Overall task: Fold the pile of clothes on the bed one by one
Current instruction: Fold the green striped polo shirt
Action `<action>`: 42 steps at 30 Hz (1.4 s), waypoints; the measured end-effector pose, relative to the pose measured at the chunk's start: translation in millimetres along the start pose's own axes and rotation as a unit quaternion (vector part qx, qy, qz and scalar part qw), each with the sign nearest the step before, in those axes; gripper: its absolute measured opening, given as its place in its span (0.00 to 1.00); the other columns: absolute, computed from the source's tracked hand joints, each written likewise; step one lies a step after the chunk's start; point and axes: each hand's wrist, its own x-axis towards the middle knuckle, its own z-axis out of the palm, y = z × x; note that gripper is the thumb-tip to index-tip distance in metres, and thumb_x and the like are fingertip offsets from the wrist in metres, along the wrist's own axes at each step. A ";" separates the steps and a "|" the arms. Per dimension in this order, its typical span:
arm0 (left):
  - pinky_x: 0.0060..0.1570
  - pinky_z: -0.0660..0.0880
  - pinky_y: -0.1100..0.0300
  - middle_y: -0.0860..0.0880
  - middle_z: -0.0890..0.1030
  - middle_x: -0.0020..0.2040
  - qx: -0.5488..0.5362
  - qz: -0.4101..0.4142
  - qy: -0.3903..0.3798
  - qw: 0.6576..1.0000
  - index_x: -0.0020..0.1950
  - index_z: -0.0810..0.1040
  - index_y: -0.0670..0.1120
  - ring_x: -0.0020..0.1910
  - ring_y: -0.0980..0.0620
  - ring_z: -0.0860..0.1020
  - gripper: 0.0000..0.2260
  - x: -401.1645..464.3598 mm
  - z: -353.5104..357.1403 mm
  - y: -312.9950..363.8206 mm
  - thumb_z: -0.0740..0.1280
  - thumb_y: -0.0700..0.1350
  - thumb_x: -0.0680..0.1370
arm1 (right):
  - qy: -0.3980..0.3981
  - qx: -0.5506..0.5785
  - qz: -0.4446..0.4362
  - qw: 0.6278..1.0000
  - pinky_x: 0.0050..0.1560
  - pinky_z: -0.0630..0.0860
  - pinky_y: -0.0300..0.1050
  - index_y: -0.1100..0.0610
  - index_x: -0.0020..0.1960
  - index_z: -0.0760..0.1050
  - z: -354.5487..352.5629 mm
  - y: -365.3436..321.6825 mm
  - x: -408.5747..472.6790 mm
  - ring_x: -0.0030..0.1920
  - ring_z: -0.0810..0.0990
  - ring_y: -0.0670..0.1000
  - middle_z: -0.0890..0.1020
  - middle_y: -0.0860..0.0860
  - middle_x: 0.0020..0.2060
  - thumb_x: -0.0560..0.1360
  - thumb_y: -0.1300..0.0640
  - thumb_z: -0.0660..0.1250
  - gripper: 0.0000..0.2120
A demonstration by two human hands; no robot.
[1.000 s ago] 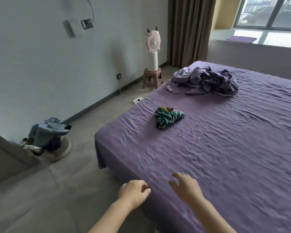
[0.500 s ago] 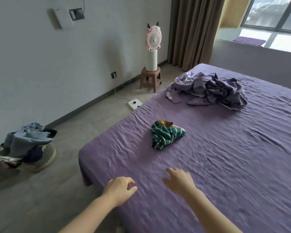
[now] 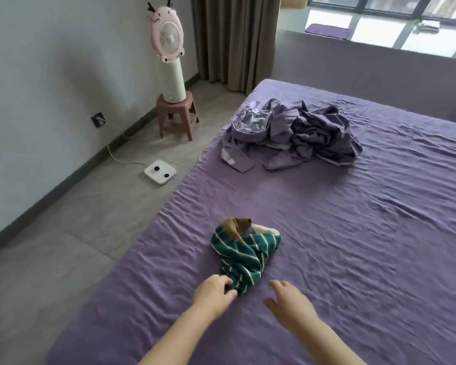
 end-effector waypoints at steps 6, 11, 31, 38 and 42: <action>0.64 0.67 0.58 0.47 0.69 0.68 -0.107 -0.049 -0.012 0.993 0.73 0.63 0.48 0.66 0.48 0.70 0.28 79.7 34.5 -0.7 0.67 0.53 0.76 | -0.011 0.071 0.071 0.995 0.62 0.69 0.45 0.54 0.71 0.62 21.8 0.9 54.2 0.67 0.68 0.51 0.66 0.51 0.68 0.79 0.46 0.57 0.23; 0.62 0.67 0.57 0.43 0.73 0.67 -0.297 -0.178 0.015 0.938 0.74 0.59 0.43 0.66 0.45 0.71 0.34 106.1 54.5 2.7 0.72 0.45 0.73 | -0.015 0.107 0.084 0.991 0.62 0.69 0.43 0.53 0.70 0.63 29.6 3.3 80.0 0.66 0.68 0.50 0.66 0.50 0.69 0.79 0.47 0.58 0.22; 0.40 0.77 0.58 0.44 0.81 0.38 -0.486 0.064 0.139 0.860 0.45 0.77 0.38 0.37 0.50 0.80 0.19 -50.5 -150.2 148.5 0.59 0.53 0.81 | 0.224 0.429 -0.236 0.843 0.56 0.74 0.32 0.41 0.70 0.62 -127.7 -17.4 -59.2 0.61 0.72 0.37 0.70 0.39 0.65 0.71 0.45 0.69 0.31; 0.51 0.79 0.49 0.41 0.82 0.41 -0.612 0.109 0.038 0.782 0.46 0.78 0.38 0.44 0.45 0.81 0.20 -166.8 -158.9 185.8 0.60 0.55 0.79 | 0.385 0.340 -0.273 0.813 0.39 0.80 0.51 0.51 0.51 0.79 -170.1 -8.8 -153.4 0.36 0.81 0.51 0.81 0.46 0.37 0.72 0.61 0.71 0.09; 0.49 0.79 0.51 0.45 0.84 0.50 -0.524 0.162 0.066 0.834 0.56 0.77 0.43 0.53 0.47 0.81 0.27 -216.1 -126.3 180.4 0.65 0.63 0.70 | 0.389 0.341 -0.259 0.816 0.37 0.81 0.54 0.47 0.45 0.77 -199.7 -1.2 -208.8 0.33 0.83 0.50 0.82 0.48 0.34 0.72 0.57 0.71 0.05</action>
